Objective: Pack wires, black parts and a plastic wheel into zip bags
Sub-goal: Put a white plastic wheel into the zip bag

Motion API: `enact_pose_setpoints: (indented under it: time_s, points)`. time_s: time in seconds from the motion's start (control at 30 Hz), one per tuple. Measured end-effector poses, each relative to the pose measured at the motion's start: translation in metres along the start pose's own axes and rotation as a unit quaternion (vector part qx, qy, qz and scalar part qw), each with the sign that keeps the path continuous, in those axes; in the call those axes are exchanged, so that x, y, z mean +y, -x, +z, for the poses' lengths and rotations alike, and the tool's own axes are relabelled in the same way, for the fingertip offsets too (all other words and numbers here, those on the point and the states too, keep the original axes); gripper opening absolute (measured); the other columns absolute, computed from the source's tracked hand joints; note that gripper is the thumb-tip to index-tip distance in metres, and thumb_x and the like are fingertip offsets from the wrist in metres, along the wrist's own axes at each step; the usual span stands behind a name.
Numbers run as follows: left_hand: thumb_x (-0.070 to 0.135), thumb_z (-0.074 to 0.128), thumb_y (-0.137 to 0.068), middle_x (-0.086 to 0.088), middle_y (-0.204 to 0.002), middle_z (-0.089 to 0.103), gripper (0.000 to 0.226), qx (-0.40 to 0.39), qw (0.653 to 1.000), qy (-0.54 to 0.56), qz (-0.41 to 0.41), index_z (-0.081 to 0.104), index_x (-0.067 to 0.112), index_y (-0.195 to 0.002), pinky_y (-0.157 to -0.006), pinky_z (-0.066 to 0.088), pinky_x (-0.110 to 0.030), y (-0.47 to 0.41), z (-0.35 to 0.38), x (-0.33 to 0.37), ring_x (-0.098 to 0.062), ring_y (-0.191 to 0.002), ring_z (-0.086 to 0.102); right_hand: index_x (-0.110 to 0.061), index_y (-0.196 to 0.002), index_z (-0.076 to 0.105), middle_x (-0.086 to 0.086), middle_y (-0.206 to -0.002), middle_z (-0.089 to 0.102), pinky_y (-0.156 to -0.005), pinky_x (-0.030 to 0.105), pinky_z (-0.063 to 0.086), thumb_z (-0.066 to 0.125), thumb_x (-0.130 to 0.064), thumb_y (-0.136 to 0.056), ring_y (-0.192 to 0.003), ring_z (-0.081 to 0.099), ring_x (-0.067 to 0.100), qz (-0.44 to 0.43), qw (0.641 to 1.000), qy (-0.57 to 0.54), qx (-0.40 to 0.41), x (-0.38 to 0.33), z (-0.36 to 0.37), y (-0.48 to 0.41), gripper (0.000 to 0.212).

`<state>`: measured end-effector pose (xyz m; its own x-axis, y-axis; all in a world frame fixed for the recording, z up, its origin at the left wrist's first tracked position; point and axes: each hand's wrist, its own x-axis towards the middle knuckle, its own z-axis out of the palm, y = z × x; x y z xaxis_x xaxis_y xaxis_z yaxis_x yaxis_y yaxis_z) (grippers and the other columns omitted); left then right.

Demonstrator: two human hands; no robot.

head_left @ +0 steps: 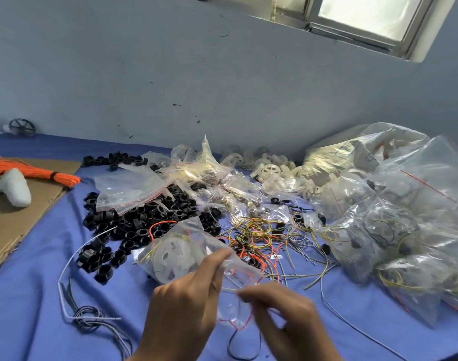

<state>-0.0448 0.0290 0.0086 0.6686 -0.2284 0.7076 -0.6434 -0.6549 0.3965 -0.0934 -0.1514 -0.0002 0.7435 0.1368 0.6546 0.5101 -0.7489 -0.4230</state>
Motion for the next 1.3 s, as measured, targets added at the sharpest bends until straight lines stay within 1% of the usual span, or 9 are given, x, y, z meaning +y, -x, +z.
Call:
enact_pose_setpoints:
  time_s: [0.1, 0.2, 0.4, 0.57, 0.8, 0.9, 1.0, 1.1, 1.3]
  points:
    - [0.034, 0.045, -0.091, 0.005, -0.047, 0.054, 0.037, 0.007, 1.0, 0.002, -0.002, 0.076, 0.029, -0.111, -0.034, 0.033, -0.022, 0.0, 0.0, 0.001, -0.022, -0.04, 0.053, -0.032, -0.097, 0.071, -0.019, -0.084, 0.069, -0.062, 0.012, 0.049, 0.062, -0.017, -0.086, -0.071, 0.065, -0.001, 0.047, 0.996, 0.057, 0.055, 0.026, -0.034, 0.001, 0.02]
    - [0.034, 0.045, -0.092, 0.002, -0.045, 0.05, 0.037, 0.002, 1.0, 0.011, 0.0, 0.076, 0.028, -0.111, -0.034, 0.034, -0.022, 0.0, 0.003, 0.002, -0.023, -0.037, 0.049, -0.034, -0.093, 0.069, -0.013, -0.087, 0.068, -0.065, 0.025, 0.05, 0.069, -0.005, -0.085, -0.074, 0.064, 0.006, 0.148, 0.983, 0.106, 0.007, 0.073, -0.057, -0.027, 0.031]
    - [0.035, 0.043, -0.092, 0.001, -0.043, 0.047, 0.038, 0.008, 1.0, 0.0, -0.006, 0.077, 0.029, -0.107, -0.034, 0.034, -0.021, -0.001, 0.006, 0.001, -0.024, -0.035, 0.046, -0.013, -0.11, 0.073, 0.009, -0.132, 0.059, -0.101, 0.037, 0.041, 0.058, -0.015, -0.093, -0.122, 0.053, 0.028, 0.192, 0.942, 0.251, -0.116, 0.161, -0.048, -0.107, 0.023]
    - [0.04, 0.035, -0.1, 0.002, -0.044, 0.048, 0.043, 0.024, 1.0, -0.007, -0.008, 0.077, 0.032, -0.106, -0.034, 0.033, -0.02, -0.002, 0.008, -0.004, -0.021, -0.036, 0.046, -0.01, -0.132, 0.057, 0.013, -0.135, 0.058, -0.093, 0.033, 0.044, 0.043, -0.011, -0.095, -0.114, 0.056, 0.026, 0.349, 0.908, 0.183, -0.142, 0.196, -0.025, -0.15, 0.041]
    - [0.041, 0.03, -0.103, 0.001, -0.043, 0.043, 0.047, 0.018, 1.0, 0.005, -0.01, 0.076, 0.033, -0.109, -0.033, 0.033, -0.021, -0.003, 0.008, -0.008, -0.021, -0.036, 0.043, 0.007, -0.12, 0.063, 0.024, -0.125, 0.062, -0.092, 0.041, 0.049, 0.053, -0.008, -0.095, -0.107, 0.059, 0.035, 0.461, 0.864, 0.082, -0.187, 0.218, -0.01, -0.163, 0.031]
    - [0.037, 0.04, -0.098, 0.002, -0.043, 0.042, 0.039, 0.008, 1.0, 0.006, 0.004, 0.076, 0.032, -0.109, -0.033, 0.031, -0.022, -0.002, 0.006, -0.007, -0.02, -0.037, 0.041, 0.016, -0.12, 0.054, 0.028, -0.091, 0.066, -0.073, 0.042, 0.051, 0.055, -0.009, -0.094, -0.084, 0.062, 0.039, 0.454, 0.877, 0.069, -0.141, 0.214, -0.014, -0.17, 0.036]
    - [0.036, 0.044, -0.093, 0.002, -0.043, 0.043, 0.036, -0.004, 1.0, 0.01, 0.005, 0.076, 0.032, -0.11, -0.034, 0.031, -0.022, -0.001, 0.005, -0.007, -0.019, -0.037, 0.042, 0.008, -0.121, 0.062, 0.027, -0.115, 0.066, -0.092, 0.052, 0.051, 0.053, -0.011, -0.096, -0.106, 0.06, 0.046, 0.425, 0.898, 0.054, -0.102, 0.204, -0.023, -0.178, 0.032]
    - [0.04, 0.038, -0.099, 0.004, -0.043, 0.046, 0.04, -0.008, 1.0, 0.017, -0.003, 0.076, 0.031, -0.11, -0.033, 0.033, -0.022, -0.001, 0.006, -0.006, -0.019, -0.037, 0.045, 0.0, -0.125, 0.062, 0.015, -0.129, 0.062, -0.085, 0.03, 0.047, 0.051, -0.01, -0.099, -0.101, 0.06, 0.022, 0.392, 0.917, 0.011, -0.071, 0.184, -0.034, -0.186, 0.031]
    - [0.036, 0.043, -0.093, 0.007, -0.046, 0.052, 0.037, -0.024, 0.999, 0.032, -0.005, 0.075, 0.031, -0.112, -0.034, 0.034, -0.021, 0.0, 0.0, -0.005, -0.019, -0.038, 0.049, -0.004, -0.127, 0.063, 0.009, -0.128, 0.064, -0.088, 0.026, 0.042, 0.051, -0.01, -0.099, -0.112, 0.058, 0.018, 0.324, 0.944, -0.058, -0.002, 0.137, -0.079, -0.184, 0.03]
